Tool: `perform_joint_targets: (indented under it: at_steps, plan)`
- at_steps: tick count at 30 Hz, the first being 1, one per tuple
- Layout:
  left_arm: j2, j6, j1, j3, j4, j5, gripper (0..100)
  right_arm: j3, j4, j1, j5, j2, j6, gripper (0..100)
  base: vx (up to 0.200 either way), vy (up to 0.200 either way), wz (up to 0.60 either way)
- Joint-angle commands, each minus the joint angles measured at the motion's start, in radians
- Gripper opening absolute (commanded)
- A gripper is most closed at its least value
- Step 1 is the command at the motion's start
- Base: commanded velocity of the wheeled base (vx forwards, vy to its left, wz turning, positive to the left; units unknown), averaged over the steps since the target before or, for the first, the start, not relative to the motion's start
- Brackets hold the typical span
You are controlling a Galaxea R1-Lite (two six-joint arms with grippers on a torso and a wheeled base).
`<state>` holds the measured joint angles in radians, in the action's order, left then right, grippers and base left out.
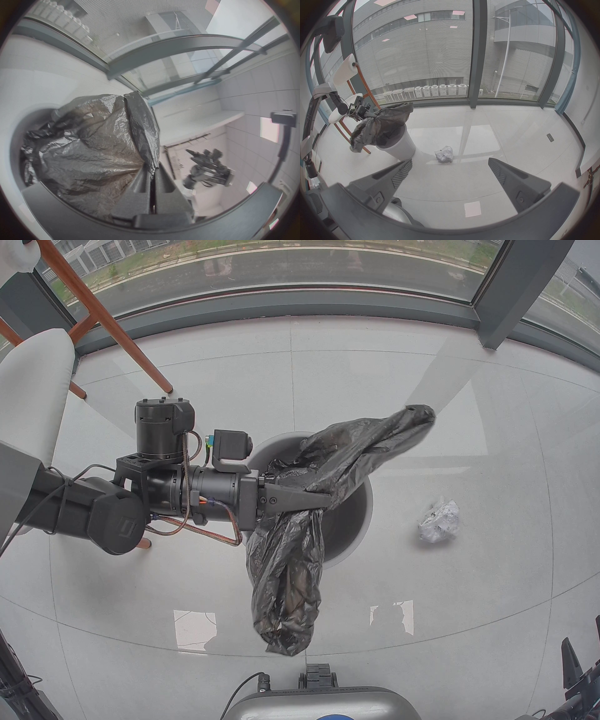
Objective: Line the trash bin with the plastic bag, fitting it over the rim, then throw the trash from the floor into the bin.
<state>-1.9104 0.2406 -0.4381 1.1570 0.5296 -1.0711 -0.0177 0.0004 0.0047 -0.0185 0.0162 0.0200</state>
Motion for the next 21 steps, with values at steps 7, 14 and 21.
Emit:
perform_joint_targets:
  at_steps: [7,14,21]
  plan:
    - [-0.018,0.012,-0.004,0.01,0.055,0.237,0,0.016,0.004,-0.003,0.0,-0.016,-0.002,100,0.0,0.0,0.0]
    - [0.12,0.009,-0.022,0.016,-0.125,0.244,0,0.018,0.0,-0.003,0.002,-0.016,-0.009,100,0.0,0.0,0.0]
    - [0.194,-0.015,-0.048,0.03,-0.261,0.255,0,-0.011,-0.007,-0.006,0.003,-0.016,-0.023,100,0.0,0.0,0.0]
